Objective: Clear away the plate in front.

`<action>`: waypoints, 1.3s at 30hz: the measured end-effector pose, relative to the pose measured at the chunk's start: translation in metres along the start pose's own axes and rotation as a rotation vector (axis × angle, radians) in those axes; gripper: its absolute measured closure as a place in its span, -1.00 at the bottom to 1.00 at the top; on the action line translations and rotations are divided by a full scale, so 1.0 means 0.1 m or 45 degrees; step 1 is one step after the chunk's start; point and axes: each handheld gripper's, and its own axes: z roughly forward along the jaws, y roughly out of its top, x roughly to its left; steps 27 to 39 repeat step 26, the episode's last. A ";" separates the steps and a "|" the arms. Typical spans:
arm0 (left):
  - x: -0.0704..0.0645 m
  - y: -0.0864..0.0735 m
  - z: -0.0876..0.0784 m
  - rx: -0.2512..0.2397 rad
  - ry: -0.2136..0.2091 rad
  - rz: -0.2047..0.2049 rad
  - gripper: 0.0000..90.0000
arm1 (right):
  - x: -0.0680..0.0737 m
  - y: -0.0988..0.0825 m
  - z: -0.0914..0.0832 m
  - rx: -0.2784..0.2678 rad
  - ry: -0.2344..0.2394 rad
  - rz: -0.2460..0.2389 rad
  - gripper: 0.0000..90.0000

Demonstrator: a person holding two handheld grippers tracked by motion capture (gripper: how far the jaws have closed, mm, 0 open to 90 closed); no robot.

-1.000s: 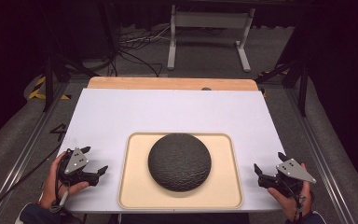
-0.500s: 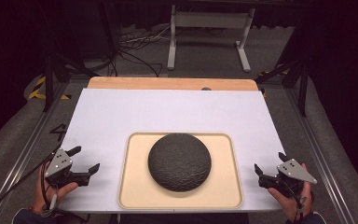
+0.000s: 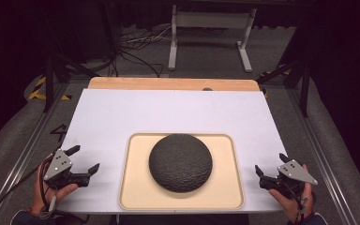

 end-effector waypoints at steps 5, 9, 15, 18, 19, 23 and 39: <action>-0.02 0.02 0.01 0.010 0.006 0.020 -0.83 | 0.00 0.00 0.00 -0.003 -0.001 0.005 -0.83; -0.02 0.03 0.02 0.014 -0.001 0.030 -0.83 | 0.00 0.00 0.00 -0.003 0.003 0.003 -0.83; -0.04 0.04 0.06 0.031 -0.010 0.038 -0.83 | -0.01 0.00 0.01 -0.003 0.005 0.005 -0.83; -0.07 0.05 0.08 0.038 -0.017 0.047 -0.83 | -0.01 -0.01 0.01 -0.002 0.007 0.006 -0.83; -0.07 0.05 0.09 0.041 -0.019 0.056 -0.83 | -0.01 -0.01 0.01 -0.002 0.006 0.008 -0.83; -0.07 0.06 0.10 0.040 -0.017 0.058 -0.83 | -0.01 -0.01 0.00 -0.004 0.001 0.012 -0.84; -0.07 0.06 0.11 0.042 -0.014 0.045 -0.83 | -0.02 -0.01 0.01 -0.002 0.001 0.018 -0.84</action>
